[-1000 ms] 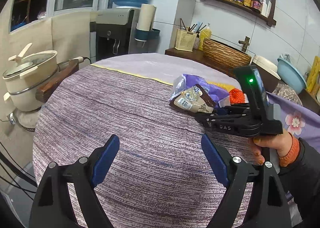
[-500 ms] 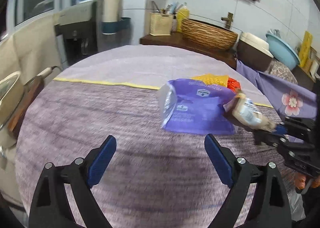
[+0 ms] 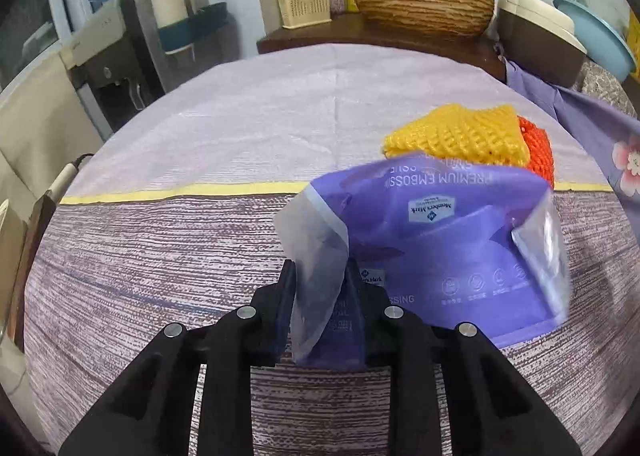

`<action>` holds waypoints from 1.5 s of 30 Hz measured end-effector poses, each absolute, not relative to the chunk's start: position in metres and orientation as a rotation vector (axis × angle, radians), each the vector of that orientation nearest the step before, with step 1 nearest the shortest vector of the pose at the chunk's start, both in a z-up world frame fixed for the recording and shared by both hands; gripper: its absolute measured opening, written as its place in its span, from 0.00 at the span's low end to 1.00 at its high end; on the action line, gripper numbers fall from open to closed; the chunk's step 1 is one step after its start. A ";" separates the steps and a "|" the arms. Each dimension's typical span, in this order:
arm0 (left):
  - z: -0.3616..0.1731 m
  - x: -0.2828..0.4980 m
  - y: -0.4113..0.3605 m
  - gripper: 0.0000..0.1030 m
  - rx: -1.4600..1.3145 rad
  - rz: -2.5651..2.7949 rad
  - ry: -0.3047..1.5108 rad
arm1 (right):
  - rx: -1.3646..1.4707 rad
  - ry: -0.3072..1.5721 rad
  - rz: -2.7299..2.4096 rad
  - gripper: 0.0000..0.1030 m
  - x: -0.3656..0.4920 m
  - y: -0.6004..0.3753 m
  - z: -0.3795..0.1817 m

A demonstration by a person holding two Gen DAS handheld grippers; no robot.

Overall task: Collect trash
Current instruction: 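Lift the brown snack bag with the right tool while the left tool grasps the purple bag, then carry the snack bag and purple bag from the table over the black bin with both tools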

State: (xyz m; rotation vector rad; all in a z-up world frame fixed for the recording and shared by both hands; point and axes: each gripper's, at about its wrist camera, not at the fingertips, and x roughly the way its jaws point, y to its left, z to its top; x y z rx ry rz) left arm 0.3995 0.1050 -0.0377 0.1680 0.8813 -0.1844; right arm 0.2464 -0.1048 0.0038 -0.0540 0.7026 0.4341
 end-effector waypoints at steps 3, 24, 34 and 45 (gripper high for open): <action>-0.033 0.385 0.112 0.15 0.145 -0.178 0.866 | -0.041 0.701 0.416 0.19 0.240 -0.113 -0.001; 0.017 0.210 0.150 0.14 -0.037 -0.056 0.637 | 0.007 0.627 0.401 0.19 0.191 -0.140 -0.011; 0.041 0.166 0.122 0.14 -0.114 -0.061 0.520 | 0.052 0.607 0.327 0.19 0.163 -0.187 -0.013; 0.048 0.158 0.049 0.14 -0.088 -0.201 0.484 | 0.095 0.585 0.173 0.19 0.140 -0.247 -0.022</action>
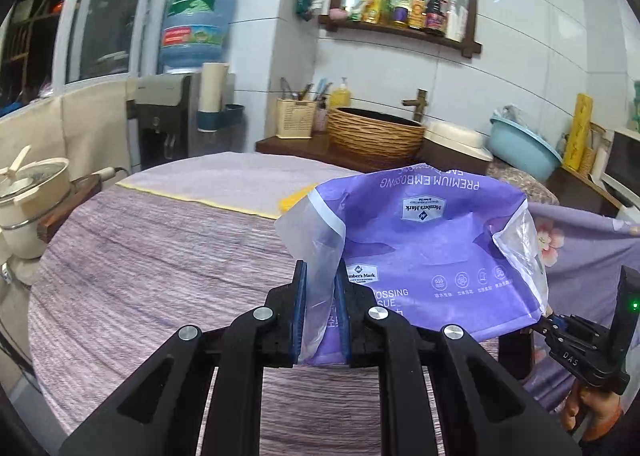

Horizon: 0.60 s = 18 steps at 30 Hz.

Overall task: Collect trash
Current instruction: 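Carry the snack bag and purple bag from the table over the black bin with both tools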

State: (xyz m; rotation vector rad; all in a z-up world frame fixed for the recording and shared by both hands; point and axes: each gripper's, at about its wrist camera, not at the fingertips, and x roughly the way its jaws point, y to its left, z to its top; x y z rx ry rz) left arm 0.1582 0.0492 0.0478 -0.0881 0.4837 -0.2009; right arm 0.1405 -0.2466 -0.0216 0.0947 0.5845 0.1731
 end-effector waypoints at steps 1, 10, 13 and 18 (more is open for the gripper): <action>0.047 0.160 0.039 0.14 -0.079 -0.217 0.484 | 0.098 0.582 0.159 0.19 0.138 -0.252 -0.022; 0.037 0.170 -0.042 0.14 -0.027 -0.352 0.486 | 0.184 0.600 -0.027 0.19 0.121 -0.331 -0.045; 0.029 0.174 -0.071 0.14 -0.012 -0.411 0.510 | 0.212 0.623 -0.081 0.19 0.119 -0.355 -0.058; 0.018 0.178 -0.114 0.14 0.031 -0.481 0.538 | 0.258 0.682 -0.136 0.19 0.123 -0.387 -0.091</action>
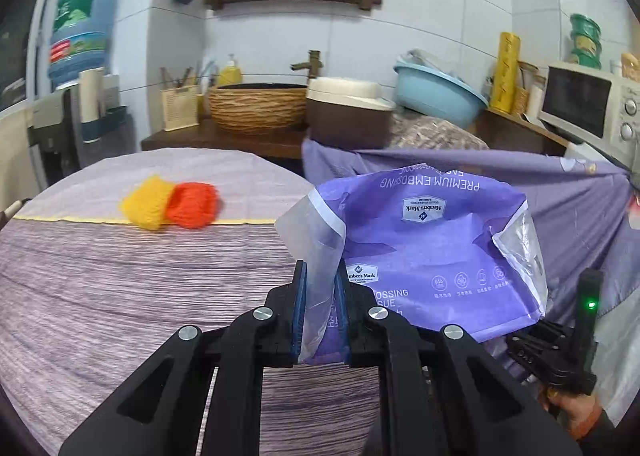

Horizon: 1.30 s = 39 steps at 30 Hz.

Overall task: Collect trash
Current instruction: 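Carry the snack bag and purple bag from the table over the black bin with both tools, then open the right tool to drop the snack bag while the left tool releases the purple bag into the bin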

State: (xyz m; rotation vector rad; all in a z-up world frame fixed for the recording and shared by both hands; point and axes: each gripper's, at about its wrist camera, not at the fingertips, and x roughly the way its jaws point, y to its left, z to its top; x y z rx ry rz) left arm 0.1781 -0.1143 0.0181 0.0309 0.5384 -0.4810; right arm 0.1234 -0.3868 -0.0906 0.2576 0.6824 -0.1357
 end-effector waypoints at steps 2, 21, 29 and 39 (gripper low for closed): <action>0.014 0.180 -0.130 0.14 0.051 -0.502 0.549 | 0.276 0.710 -0.146 0.20 0.129 -0.398 -0.107; -0.042 0.200 -0.247 0.14 0.284 -0.606 0.659 | 0.310 0.705 -0.315 0.57 0.102 -0.448 -0.128; -0.072 0.207 -0.293 0.14 0.365 -0.627 0.703 | 0.302 0.672 -0.447 0.60 0.066 -0.478 -0.109; -0.105 0.210 -0.328 0.26 0.418 -0.653 0.769 | 0.328 0.653 -0.505 0.64 0.046 -0.496 -0.102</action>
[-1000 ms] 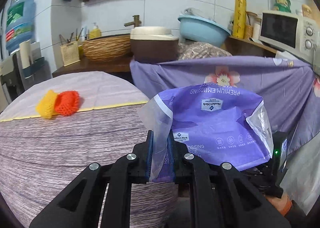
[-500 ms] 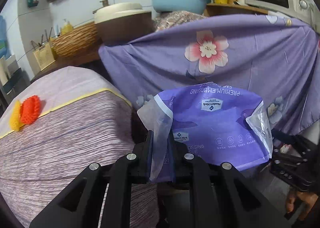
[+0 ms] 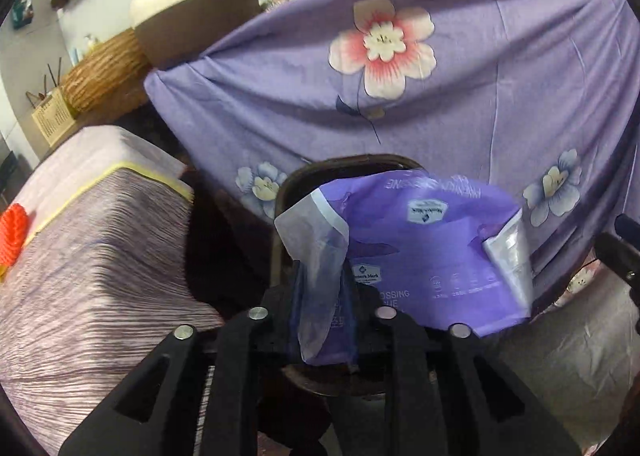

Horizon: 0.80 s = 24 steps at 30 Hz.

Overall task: Collect trash
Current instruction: 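Open the right tool to drop the snack bag while the left tool releases the purple bag into the bin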

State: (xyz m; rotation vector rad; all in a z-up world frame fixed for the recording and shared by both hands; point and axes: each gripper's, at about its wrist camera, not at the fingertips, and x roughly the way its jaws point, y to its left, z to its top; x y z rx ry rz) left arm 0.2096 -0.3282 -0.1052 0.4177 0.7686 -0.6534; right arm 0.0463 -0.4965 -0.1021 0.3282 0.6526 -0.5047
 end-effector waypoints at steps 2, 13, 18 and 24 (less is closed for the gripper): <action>-0.108 0.209 -0.331 0.37 0.422 -0.656 0.776 | 0.325 0.652 -0.507 0.65 0.047 -0.495 -0.102; -0.071 0.194 -0.303 0.80 0.318 -0.673 0.711 | 0.317 0.656 -0.478 0.67 0.057 -0.487 -0.099; -0.041 0.178 -0.282 0.89 0.300 -0.683 0.658 | 0.308 0.648 -0.438 0.73 0.067 -0.474 -0.091; -0.006 0.167 -0.241 0.95 0.265 -0.668 0.593 | 0.298 0.638 -0.345 0.77 0.086 -0.445 -0.079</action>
